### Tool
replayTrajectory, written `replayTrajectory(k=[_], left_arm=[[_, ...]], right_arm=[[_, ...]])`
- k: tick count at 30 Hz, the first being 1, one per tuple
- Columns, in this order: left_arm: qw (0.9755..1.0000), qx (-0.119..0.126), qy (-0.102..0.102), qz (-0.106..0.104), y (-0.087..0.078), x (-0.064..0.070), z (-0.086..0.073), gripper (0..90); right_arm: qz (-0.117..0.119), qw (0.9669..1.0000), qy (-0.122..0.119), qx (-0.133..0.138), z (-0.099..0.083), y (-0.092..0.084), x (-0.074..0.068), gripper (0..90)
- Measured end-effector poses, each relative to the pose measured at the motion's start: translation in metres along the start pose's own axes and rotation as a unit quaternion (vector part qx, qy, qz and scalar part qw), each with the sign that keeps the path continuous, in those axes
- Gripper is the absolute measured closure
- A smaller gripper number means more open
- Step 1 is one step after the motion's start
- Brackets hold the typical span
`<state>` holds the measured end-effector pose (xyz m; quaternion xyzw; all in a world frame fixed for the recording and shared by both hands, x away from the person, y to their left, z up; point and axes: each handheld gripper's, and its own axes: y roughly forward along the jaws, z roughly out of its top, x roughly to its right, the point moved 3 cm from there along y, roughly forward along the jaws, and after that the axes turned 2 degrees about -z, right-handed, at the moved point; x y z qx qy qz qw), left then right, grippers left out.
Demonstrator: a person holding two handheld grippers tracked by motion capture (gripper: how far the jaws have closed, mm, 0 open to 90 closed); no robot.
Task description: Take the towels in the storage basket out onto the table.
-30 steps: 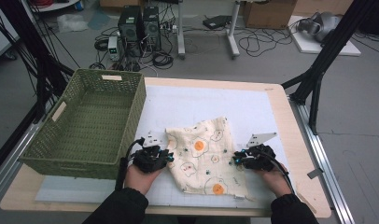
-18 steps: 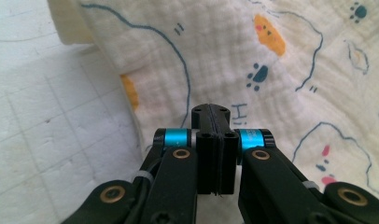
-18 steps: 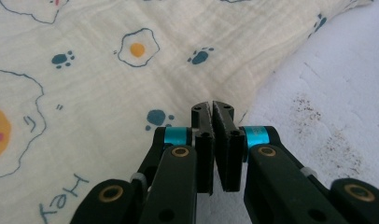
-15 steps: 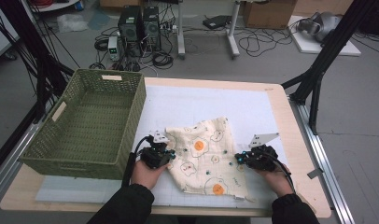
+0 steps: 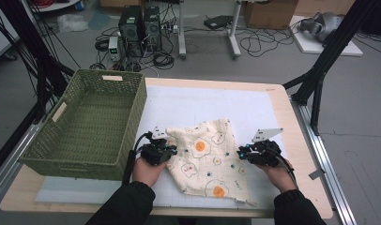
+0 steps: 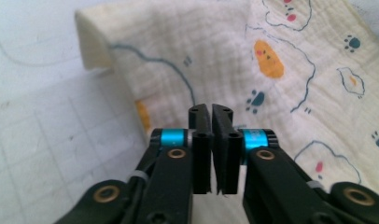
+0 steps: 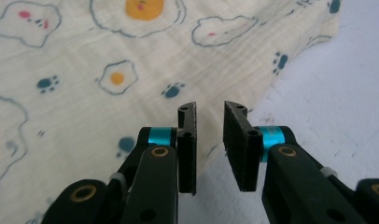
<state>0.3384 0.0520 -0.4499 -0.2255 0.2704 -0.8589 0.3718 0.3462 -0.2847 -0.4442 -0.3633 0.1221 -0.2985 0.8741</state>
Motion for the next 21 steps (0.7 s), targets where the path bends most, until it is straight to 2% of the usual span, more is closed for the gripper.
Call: replayTrajectory(k=[2,4,7,9,10,12,14,20,21], left_arm=[[0.9999,0.001,-0.001,0.011,0.006,-0.001,0.002,87.6],[0.9998,-0.004,-0.01,0.016,0.011,-0.005,0.001,80.5],[0.9995,-0.015,-0.017,0.022,0.016,-0.01,-0.001,79.7],[0.9994,-0.017,-0.019,0.024,0.015,-0.012,-0.001,88.5],[0.9994,-0.02,-0.019,0.022,0.015,-0.013,-0.001,89.0],[0.9994,-0.02,-0.015,0.025,0.015,-0.012,-0.001,89.2],[0.9994,-0.019,-0.017,0.025,0.015,-0.011,-0.001,89.2],[0.9996,-0.019,-0.017,0.014,0.013,-0.008,-0.001,89.2],[0.9996,-0.016,-0.019,0.011,0.013,-0.007,0.0,89.2]], right_arm=[[0.0,0.9999,0.013,0.001,0.004,0.007,0.006,70.5],[-0.006,0.9997,0.023,-0.003,0.006,0.015,0.012,65.4],[-0.007,0.9993,0.036,-0.008,0.005,0.022,0.017,65.4],[0.001,0.999,0.041,-0.019,0.003,0.027,0.018,72.5],[0.003,0.9989,0.043,-0.016,0.003,0.027,0.019,78.9],[0.012,0.9989,0.042,-0.016,0.004,0.027,0.018,85.0],[-0.006,0.9994,0.028,-0.018,0.005,0.025,0.016,85.9],[-0.057,0.998,0.02,-0.015,0.009,0.004,0.015,85.9],[-0.059,0.998,0.021,-0.012,0.01,0.002,0.014,85.9]])
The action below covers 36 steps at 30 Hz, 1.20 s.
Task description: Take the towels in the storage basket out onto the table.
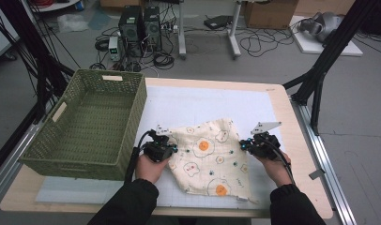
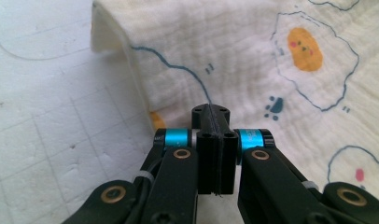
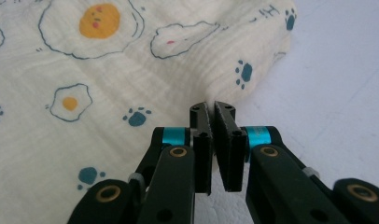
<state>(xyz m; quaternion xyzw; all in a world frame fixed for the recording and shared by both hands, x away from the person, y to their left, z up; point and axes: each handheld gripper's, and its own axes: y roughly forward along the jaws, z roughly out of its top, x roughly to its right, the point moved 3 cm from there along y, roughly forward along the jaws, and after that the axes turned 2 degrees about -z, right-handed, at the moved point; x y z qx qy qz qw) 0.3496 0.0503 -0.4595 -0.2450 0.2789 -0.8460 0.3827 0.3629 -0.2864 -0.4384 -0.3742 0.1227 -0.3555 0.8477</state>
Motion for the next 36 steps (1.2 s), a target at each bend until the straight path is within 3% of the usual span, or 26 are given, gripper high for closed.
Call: replayTrajectory(k=[2,3,4,6,8,13,15,17,22,25,28,30,33,36], left_arm=[[1.0,0.007,-0.004,-0.004,-0.001,0.001,0.001,89.1],[0.9999,0.01,-0.009,-0.01,-0.002,0.001,0.002,89.0],[0.9996,0.019,-0.017,-0.013,-0.004,0.001,0.003,88.8],[0.9989,0.029,-0.029,-0.023,-0.007,0.001,0.006,88.6],[0.9992,0.028,-0.017,-0.024,-0.009,0.003,0.012,88.1],[0.9983,0.056,-0.006,-0.012,-0.012,0.002,0.034,83.2],[0.9966,0.078,-0.024,-0.007,-0.01,-0.003,0.038,80.7],[0.9958,0.085,-0.034,-0.007,-0.007,-0.007,0.039,77.5],[0.9958,0.077,-0.048,0.007,0.002,-0.017,0.041,70.0],[0.9971,0.05,-0.056,0.013,0.014,-0.021,0.037,67.5],[0.9988,0.006,-0.047,0.012,0.027,-0.021,0.03,75.9],[0.9995,0.0,-0.022,0.024,0.028,-0.019,0.028,84.7],[0.9994,-0.002,-0.032,0.015,0.028,-0.021,0.028,89.3],[0.9996,-0.009,-0.021,0.019,0.025,-0.019,0.028,89.5]], right_arm=[[0.023,0.9997,-0.001,-0.004,0.0,0.003,-0.003,84.7],[0.05,0.9985,0.001,-0.02,0.0,0.007,-0.005,81.4],[0.049,0.9985,-0.008,-0.024,0.0,0.008,-0.006,76.5],[0.033,0.9994,-0.008,0.007,0.005,0.004,-0.003,73.6],[0.023,0.9995,0.004,0.022,0.011,-0.001,0.005,73.3],[0.017,0.9997,0.017,0.012,0.02,0.008,0.017,71.9],[0.018,0.9995,0.024,0.005,0.019,0.016,0.019,69.8],[0.018,0.9995,0.023,-0.008,0.017,0.025,0.021,69.0],[0.014,0.9994,0.023,-0.023,0.015,0.039,0.021,68.9],[0.013,0.9993,0.023,-0.028,0.015,0.042,0.021,78.9],[0.023,0.9992,0.017,-0.027,0.014,0.041,0.02,88.0],[0.025,0.9992,0.008,-0.031,0.014,0.041,0.018,88.6],[0.036,0.9987,0.008,-0.036,0.013,0.038,0.018,89.0],[0.043,0.9984,0.007,-0.036,0.013,0.035,0.019,89.1]])
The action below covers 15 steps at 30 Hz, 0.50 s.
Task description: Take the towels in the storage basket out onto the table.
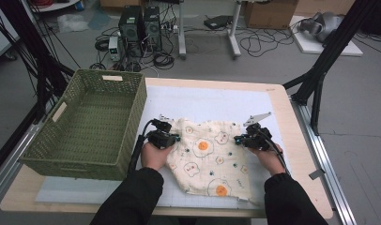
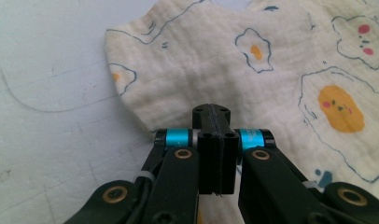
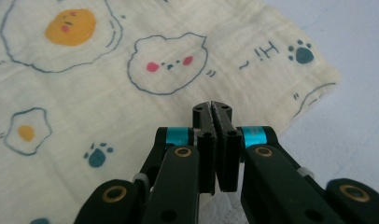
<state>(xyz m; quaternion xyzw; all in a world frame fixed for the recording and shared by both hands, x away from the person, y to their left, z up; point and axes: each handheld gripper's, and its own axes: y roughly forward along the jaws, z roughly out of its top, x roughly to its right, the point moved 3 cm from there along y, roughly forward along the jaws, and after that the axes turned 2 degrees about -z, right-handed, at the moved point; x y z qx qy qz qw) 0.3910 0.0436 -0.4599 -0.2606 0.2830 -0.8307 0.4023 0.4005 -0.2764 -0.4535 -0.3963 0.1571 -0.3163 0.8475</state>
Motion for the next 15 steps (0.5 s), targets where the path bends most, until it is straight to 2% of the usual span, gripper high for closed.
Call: replayTrajectory(k=[2,4,5,6,7,8,9,11,12,15], left_arm=[[1.0,0.003,0.001,0.008,-0.002,-0.001,0.001,89.4],[0.9999,0.01,-0.009,0.008,-0.002,-0.003,0.002,88.8],[0.9998,0.013,-0.011,0.011,-0.003,-0.004,0.002,84.8],[0.9996,0.017,-0.018,0.013,-0.002,-0.004,0.002,76.4],[0.9997,0.016,-0.016,0.013,-0.001,-0.005,0.002,72.5],[0.9996,0.015,-0.017,0.016,0.001,-0.005,0.002,72.4],[0.9996,0.016,-0.017,0.018,0.002,-0.005,0.002,73.5],[0.9996,0.016,-0.011,0.022,0.004,-0.004,0.002,84.6],[0.9996,0.017,-0.008,0.022,0.005,-0.003,0.002,88.7],[0.9994,0.022,-0.019,0.018,0.006,-0.005,0.003,89.6]], right_arm=[[-0.008,0.9999,-0.007,-0.009,-0.001,-0.002,0.0,89.0],[-0.007,1.0,0.001,-0.007,-0.001,-0.003,0.002,88.6],[-0.016,0.9999,0.002,-0.002,-0.001,-0.003,0.003,85.9],[-0.016,0.9998,0.01,0.006,0.0,-0.004,0.004,82.3],[-0.015,0.9997,0.015,0.013,0.0,-0.004,0.005,76.7],[-0.021,0.9994,0.019,0.018,0.001,-0.003,0.006,71.3],[-0.021,0.9995,0.019,0.016,0.001,-0.001,0.007,71.1],[-0.035,0.9991,0.019,0.011,0.0,0.004,0.008,66.9],[-0.036,0.999,0.024,0.01,0.0,0.005,0.009,69.4],[-0.025,0.9986,0.039,0.025,0.002,0.009,0.012,88.4]])
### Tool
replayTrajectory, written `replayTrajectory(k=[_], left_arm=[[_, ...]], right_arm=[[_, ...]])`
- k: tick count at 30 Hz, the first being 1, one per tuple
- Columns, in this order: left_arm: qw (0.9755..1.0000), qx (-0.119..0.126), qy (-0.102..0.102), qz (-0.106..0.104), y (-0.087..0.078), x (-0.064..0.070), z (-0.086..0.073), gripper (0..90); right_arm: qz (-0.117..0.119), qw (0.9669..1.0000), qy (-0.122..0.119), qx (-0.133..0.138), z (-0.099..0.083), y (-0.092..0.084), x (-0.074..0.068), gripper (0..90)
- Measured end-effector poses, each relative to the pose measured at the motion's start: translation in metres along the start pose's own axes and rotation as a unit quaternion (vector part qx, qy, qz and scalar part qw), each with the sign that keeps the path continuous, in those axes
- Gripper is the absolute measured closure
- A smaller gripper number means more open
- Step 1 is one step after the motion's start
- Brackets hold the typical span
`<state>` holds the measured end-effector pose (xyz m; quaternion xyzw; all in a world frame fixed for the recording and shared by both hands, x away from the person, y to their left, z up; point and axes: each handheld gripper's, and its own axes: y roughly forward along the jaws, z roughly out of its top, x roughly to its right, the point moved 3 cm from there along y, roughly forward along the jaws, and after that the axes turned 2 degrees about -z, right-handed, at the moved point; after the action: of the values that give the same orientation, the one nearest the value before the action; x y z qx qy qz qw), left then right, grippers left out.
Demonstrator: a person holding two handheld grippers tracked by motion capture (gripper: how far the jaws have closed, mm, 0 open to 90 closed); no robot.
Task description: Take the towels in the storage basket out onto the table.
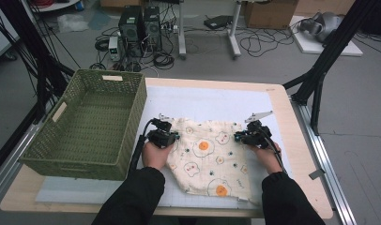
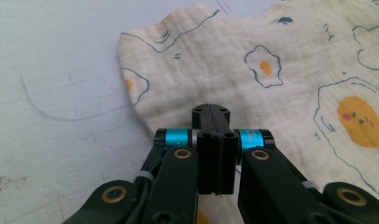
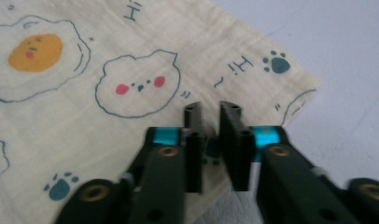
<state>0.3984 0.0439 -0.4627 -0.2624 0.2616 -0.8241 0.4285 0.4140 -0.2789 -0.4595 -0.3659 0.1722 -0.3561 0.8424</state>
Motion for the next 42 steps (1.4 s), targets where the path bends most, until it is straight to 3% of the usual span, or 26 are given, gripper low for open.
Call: replayTrajectory(k=[3,4,7,10,13,15,18,20,21,24,29,31,35,38,40,42], left_arm=[[0.9997,0.02,-0.01,0.011,-0.002,-0.003,0.003,89.7],[0.9993,0.032,-0.011,0.016,-0.003,-0.003,0.005,89.7],[0.9985,0.05,-0.008,0.02,-0.005,-0.001,0.013,89.6],[0.9982,0.057,-0.005,0.019,-0.006,0.0,0.017,85.0],[0.9989,0.046,0.008,0.012,-0.009,0.001,0.015,78.9],[0.9988,0.049,0.005,-0.001,-0.014,0.002,0.013,76.1],[0.9985,0.05,0.02,-0.013,-0.022,0.006,0.008,73.7],[0.9983,0.046,0.028,-0.02,-0.027,0.009,0.003,72.4],[0.9983,0.044,0.032,-0.022,-0.029,0.011,0.0,71.2],[0.9977,0.046,0.041,-0.028,-0.036,0.016,-0.009,67.9],[0.9962,0.029,0.069,-0.044,-0.044,0.024,-0.027,64.9],[0.9961,0.007,0.077,-0.043,-0.043,0.023,-0.033,60.6],[0.9946,-0.008,0.096,-0.04,-0.04,0.022,-0.042,67.7],[0.9936,-0.008,0.108,-0.031,-0.038,0.022,-0.042,85.8],[0.9941,-0.012,0.105,-0.026,-0.038,0.024,-0.041,88.9],[0.9937,-0.008,0.11,-0.02,-0.038,0.025,-0.039,89.4]], right_arm=[[-0.011,0.9999,-0.012,-0.005,0.004,0.001,0.002,88.8],[-0.041,0.999,-0.018,-0.008,0.006,-0.002,0.004,88.8],[-0.057,0.9978,0.018,0.029,0.012,-0.011,0.013,88.9],[-0.055,0.9978,0.027,0.023,0.012,-0.011,0.017,81.1],[-0.043,0.9983,0.029,0.025,0.011,-0.013,0.016,74.9],[-0.031,0.9989,0.026,0.022,0.01,-0.016,0.013,73.0],[-0.017,0.9996,0.01,0.019,0.008,-0.023,0.005,70.4],[-0.011,0.9992,-0.016,0.034,0.006,-0.032,-0.005,69.9],[-0.016,0.9989,-0.029,0.034,0.002,-0.037,-0.011,68.6],[0.006,0.9988,-0.036,0.033,-0.011,-0.044,-0.022,65.8],[0.036,0.998,-0.045,0.027,-0.034,-0.05,-0.037,63.6],[0.054,0.9973,-0.044,0.021,-0.041,-0.049,-0.044,63.0],[0.062,0.9954,-0.073,-0.01,-0.049,-0.043,-0.055,65.8],[0.06,0.9951,-0.078,-0.006,-0.048,-0.041,-0.056,78.7],[0.066,0.9944,-0.082,-0.006,-0.047,-0.04,-0.056,86.5],[0.072,0.9936,-0.086,-0.008,-0.046,-0.04,-0.055,88.1]])
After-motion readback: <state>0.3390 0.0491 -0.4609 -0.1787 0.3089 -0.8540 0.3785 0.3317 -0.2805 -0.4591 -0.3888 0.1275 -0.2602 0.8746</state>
